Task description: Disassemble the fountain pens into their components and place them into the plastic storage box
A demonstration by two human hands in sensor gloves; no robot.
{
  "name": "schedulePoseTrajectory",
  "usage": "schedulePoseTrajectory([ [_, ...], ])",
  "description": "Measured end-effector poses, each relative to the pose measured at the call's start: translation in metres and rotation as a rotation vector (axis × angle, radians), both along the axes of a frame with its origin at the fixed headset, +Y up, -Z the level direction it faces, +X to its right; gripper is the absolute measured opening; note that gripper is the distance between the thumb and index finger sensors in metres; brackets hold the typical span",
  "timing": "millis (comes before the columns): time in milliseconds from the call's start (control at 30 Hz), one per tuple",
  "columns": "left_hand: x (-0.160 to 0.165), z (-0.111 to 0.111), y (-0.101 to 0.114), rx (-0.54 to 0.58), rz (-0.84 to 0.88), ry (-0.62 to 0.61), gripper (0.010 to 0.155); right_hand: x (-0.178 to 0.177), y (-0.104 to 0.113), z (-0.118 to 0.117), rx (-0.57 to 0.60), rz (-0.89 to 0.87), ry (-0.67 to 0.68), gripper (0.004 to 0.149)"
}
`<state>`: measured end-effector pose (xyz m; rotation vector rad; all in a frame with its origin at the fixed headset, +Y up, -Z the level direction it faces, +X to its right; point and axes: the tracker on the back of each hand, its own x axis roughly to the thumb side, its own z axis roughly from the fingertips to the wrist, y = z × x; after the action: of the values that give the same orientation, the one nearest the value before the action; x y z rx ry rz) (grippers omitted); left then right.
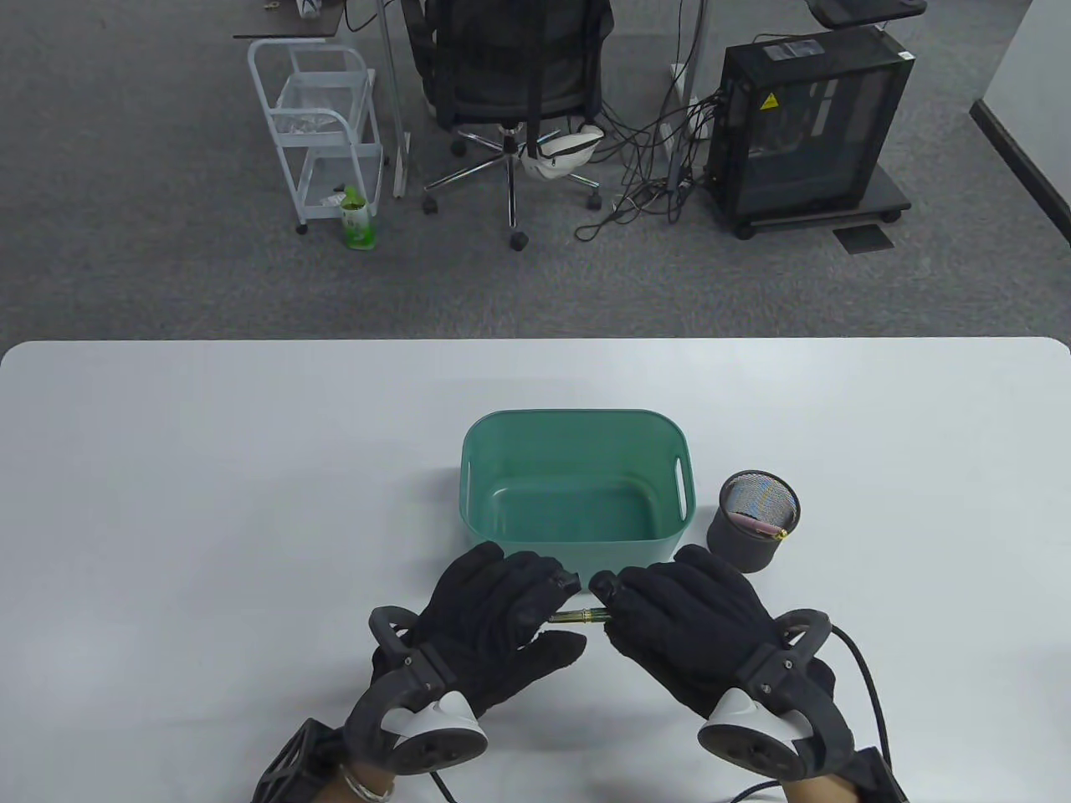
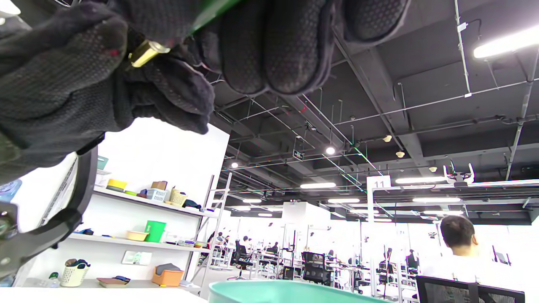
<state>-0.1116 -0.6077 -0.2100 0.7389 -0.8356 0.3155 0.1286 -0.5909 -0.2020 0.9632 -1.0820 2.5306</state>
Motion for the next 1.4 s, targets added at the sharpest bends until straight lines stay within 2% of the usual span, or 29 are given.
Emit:
schedulePoseTrajectory([
  [333,0.0012,0.0015,0.0005,0.011,0.0,0.014,0.046,0.0009,0.0001,-0.0007,-0.001,-0.002,-0.003,0.045],
  [1400,-0.002,-0.0012,0.0013,-0.002,0.037,0.009,0.049,0.0,-0.0017,-0.0004,0.002,0.0,0.002,0.045],
])
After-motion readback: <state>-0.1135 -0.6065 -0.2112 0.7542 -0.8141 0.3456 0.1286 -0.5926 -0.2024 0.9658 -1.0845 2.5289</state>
